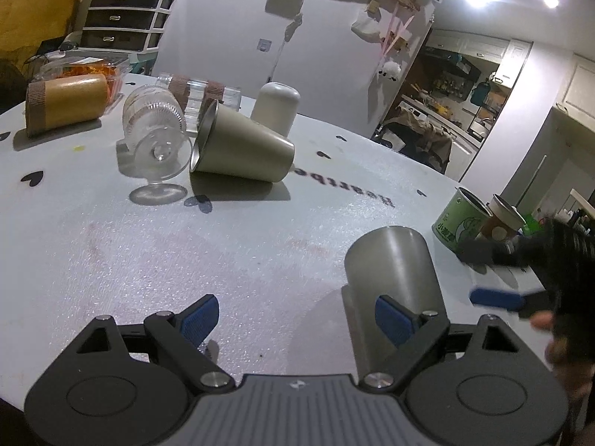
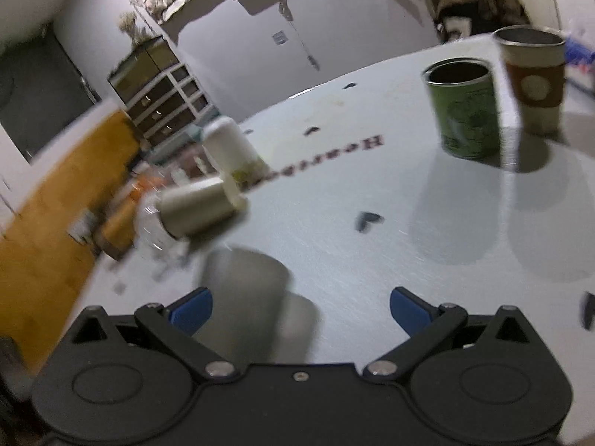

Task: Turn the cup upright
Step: 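Grasp the grey cup with the right gripper while the left gripper opens and releases it, then rotate the grey cup upright with the right gripper and lower it beside the green tin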

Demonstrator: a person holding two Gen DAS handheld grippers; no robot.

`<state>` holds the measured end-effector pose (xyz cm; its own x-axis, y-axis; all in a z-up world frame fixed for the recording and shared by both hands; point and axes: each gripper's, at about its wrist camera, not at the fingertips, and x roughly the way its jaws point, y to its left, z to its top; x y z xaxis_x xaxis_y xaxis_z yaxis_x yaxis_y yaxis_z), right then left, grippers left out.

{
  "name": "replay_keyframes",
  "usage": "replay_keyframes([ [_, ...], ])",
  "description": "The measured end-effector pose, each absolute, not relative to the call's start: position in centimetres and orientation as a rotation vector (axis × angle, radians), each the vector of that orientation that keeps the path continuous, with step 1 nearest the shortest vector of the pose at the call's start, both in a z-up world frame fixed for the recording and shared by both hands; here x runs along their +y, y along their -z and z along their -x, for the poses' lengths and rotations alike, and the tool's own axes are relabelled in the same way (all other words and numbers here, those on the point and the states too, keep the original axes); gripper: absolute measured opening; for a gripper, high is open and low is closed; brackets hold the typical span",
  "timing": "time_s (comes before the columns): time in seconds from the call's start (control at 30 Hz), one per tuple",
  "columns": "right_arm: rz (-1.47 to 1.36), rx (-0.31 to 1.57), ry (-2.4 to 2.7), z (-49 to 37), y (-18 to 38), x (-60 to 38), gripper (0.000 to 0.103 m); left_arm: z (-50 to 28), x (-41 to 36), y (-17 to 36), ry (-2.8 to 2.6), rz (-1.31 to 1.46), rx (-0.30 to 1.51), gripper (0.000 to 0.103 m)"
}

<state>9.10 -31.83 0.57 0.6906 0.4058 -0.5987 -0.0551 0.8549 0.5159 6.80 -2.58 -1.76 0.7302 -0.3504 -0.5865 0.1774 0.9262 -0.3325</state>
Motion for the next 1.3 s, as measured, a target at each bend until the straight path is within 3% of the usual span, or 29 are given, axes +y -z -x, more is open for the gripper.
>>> replay_keyframes([
  [0.37,-0.373,1.028,-0.305,-15.8,-0.6,-27.3,0.101,-6.5,-2.6,1.7,0.309,0.249,0.688,0.091],
  [0.47,-0.366,1.078,-0.299,-16.5,0.0,-26.9,0.096,-6.6,-2.5,1.9,0.305,0.253,0.695,0.091],
  [0.53,-0.375,1.118,-0.300,-16.9,0.4,-26.9,0.081,-6.6,-2.4,1.9,0.304,0.255,0.696,0.091],
  [0.6,-0.377,1.126,-0.310,-16.9,0.4,-27.2,0.077,-6.6,-2.2,1.9,0.301,0.259,0.694,0.091],
  [1.0,-0.122,0.773,-0.169,-14.7,-5.4,-30.0,0.076,-6.4,-2.3,1.8,0.308,0.258,0.685,0.091],
  [1.3,-0.071,0.589,0.015,-17.8,-5.1,-33.1,0.075,-6.5,-2.6,2.0,0.308,0.251,0.687,0.091],
])
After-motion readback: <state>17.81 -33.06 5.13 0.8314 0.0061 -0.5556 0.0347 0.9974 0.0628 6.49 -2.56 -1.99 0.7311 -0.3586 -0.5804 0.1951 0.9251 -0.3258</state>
